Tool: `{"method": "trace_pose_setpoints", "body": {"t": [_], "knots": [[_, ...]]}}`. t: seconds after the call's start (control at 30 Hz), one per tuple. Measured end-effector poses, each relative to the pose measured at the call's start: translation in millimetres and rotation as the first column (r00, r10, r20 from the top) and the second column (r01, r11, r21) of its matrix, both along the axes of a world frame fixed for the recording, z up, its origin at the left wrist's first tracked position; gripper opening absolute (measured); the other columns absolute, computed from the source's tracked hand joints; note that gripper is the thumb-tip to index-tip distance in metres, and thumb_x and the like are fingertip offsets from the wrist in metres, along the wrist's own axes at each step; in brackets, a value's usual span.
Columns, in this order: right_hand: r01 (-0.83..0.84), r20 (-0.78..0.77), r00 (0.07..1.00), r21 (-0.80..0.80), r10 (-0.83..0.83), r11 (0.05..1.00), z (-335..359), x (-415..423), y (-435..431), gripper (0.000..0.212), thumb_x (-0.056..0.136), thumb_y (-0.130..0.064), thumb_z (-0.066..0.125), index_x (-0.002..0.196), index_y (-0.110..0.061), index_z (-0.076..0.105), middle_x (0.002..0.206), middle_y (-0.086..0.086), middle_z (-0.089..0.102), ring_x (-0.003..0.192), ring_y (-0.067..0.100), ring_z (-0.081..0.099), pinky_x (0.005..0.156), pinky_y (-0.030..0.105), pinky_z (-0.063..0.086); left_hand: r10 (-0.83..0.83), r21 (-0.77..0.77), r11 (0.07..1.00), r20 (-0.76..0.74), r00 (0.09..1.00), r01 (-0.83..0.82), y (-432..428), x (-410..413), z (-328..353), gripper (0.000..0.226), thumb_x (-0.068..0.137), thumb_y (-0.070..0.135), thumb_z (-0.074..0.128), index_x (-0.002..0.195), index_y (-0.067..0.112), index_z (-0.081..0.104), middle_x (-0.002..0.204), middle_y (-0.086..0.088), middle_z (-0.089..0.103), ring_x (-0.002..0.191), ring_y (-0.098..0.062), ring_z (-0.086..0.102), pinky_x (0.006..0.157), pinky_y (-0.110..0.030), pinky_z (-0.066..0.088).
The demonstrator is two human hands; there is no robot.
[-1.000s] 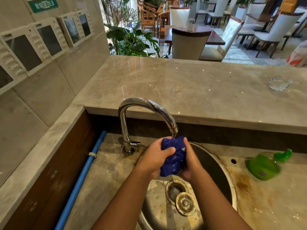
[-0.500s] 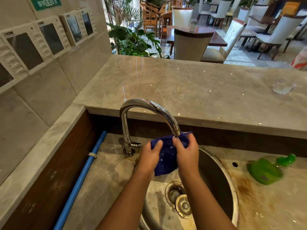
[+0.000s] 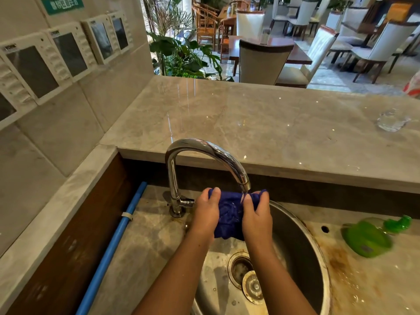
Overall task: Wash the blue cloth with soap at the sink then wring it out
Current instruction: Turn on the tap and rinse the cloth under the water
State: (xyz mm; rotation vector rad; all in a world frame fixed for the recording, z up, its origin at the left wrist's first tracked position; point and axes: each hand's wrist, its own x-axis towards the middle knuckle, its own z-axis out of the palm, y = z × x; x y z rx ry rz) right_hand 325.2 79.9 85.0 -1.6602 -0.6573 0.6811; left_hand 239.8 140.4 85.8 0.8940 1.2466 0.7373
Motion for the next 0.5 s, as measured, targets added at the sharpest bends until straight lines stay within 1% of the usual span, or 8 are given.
{"method": "trace_pose_setpoints", "body": {"t": [0.07, 0.1, 0.17, 0.23, 0.3, 0.37, 0.43, 0.5], "knots": [[0.009, 0.027, 1.0, 0.1, -0.011, 0.995, 7.6, -9.5, -2.7, 0.007, 0.101, -0.025, 0.054, 0.096, -0.021, 0.051, 0.081, 0.001, 0.061, 0.064, 0.003, 0.058, 0.059, 0.018, 0.05, -0.005, 0.026, 1.0, -0.076, 0.997, 0.007, 1.0, 2.9, -2.1, 0.03, 0.105, 0.046, 0.04, 0.112, 0.023, 0.059, 0.106, -0.006, 0.068, 0.096, -0.022, 0.067, 0.091, -0.047, 0.056], [-0.01, 0.055, 0.998, 0.123, 0.003, 0.992, 10.8, -15.7, -3.1, 0.007, 0.099, -0.023, 0.056, 0.096, -0.019, 0.052, 0.081, -0.001, 0.062, 0.064, 0.001, 0.058, 0.061, 0.017, 0.05, -0.004, 0.012, 1.0, -0.078, 0.997, 0.005, 0.5, 5.1, -3.1, 0.03, 0.105, 0.045, 0.039, 0.106, 0.023, 0.059, 0.102, -0.006, 0.068, 0.091, -0.02, 0.065, 0.084, -0.041, 0.055], [-0.044, 0.111, 0.993, 0.12, 0.03, 0.992, 13.5, -27.9, -1.3, 0.008, 0.098, -0.024, 0.058, 0.101, -0.017, 0.054, 0.082, -0.006, 0.063, 0.072, -0.004, 0.061, 0.063, 0.012, 0.049, 0.003, -0.099, 0.995, 0.035, 0.999, 0.0, -1.7, 8.6, -4.4, 0.033, 0.106, 0.044, 0.04, 0.108, 0.017, 0.06, 0.098, -0.008, 0.067, 0.084, -0.02, 0.065, 0.069, -0.034, 0.05], [-0.039, 0.16, 0.987, 0.098, 0.023, 0.994, 12.3, -31.9, 4.4, 0.016, 0.098, -0.033, 0.058, 0.1, -0.017, 0.058, 0.08, -0.007, 0.063, 0.075, -0.005, 0.062, 0.063, 0.008, 0.047, -0.006, -0.222, 0.974, 0.197, 0.98, 0.05, -7.4, 8.9, -4.6, 0.045, 0.104, 0.049, 0.043, 0.119, 0.011, 0.063, 0.098, -0.01, 0.072, 0.086, -0.025, 0.07, 0.069, -0.034, 0.053], [-0.016, 0.234, 0.972, 0.041, 0.006, 0.999, 6.1, -25.3, 10.6, 0.023, 0.098, -0.04, 0.056, 0.088, -0.019, 0.058, 0.073, -0.007, 0.062, 0.068, 0.005, 0.062, 0.058, 0.013, 0.046, 0.007, -0.286, 0.955, 0.3, 0.954, 0.083, -11.9, 7.3, -6.5, 0.048, 0.101, 0.05, 0.047, 0.12, 0.011, 0.068, 0.096, -0.011, 0.077, 0.089, -0.026, 0.073, 0.074, -0.037, 0.056], [-0.001, 0.263, 0.965, -0.035, 0.01, 0.999, -4.5, -12.9, 15.6, 0.029, 0.099, -0.04, 0.053, 0.083, -0.017, 0.056, 0.071, -0.001, 0.061, 0.063, 0.01, 0.059, 0.058, 0.023, 0.048, 0.014, -0.295, 0.951, 0.327, 0.945, 0.088, -13.5, 5.5, -6.7, 0.039, 0.101, 0.046, 0.051, 0.117, 0.016, 0.069, 0.103, -0.012, 0.076, 0.096, -0.03, 0.072, 0.082, -0.044, 0.058], [0.006, 0.229, 0.973, -0.087, 0.014, 0.996, -14.8, -0.6, 18.3, 0.028, 0.101, -0.039, 0.05, 0.084, -0.017, 0.055, 0.075, 0.005, 0.064, 0.068, 0.021, 0.063, 0.063, 0.039, 0.056, -0.034, -0.229, 0.968, 0.299, 0.954, 0.106, -14.9, 4.6, -5.7, 0.026, 0.101, 0.037, 0.055, 0.116, 0.019, 0.067, 0.109, -0.01, 0.075, 0.102, -0.031, 0.07, 0.089, -0.05, 0.057], [-0.013, 0.168, 0.985, -0.14, 0.037, 0.99, -20.2, 6.5, 18.8, 0.024, 0.101, -0.039, 0.05, 0.089, -0.019, 0.054, 0.084, 0.008, 0.066, 0.076, 0.025, 0.066, 0.071, 0.044, 0.058, -0.066, -0.187, 0.975, 0.289, 0.955, 0.124, -17.7, 3.2, -6.6, 0.023, 0.1, 0.031, 0.059, 0.119, 0.02, 0.065, 0.11, -0.007, 0.074, 0.102, -0.028, 0.071, 0.086, -0.049, 0.058]]}}
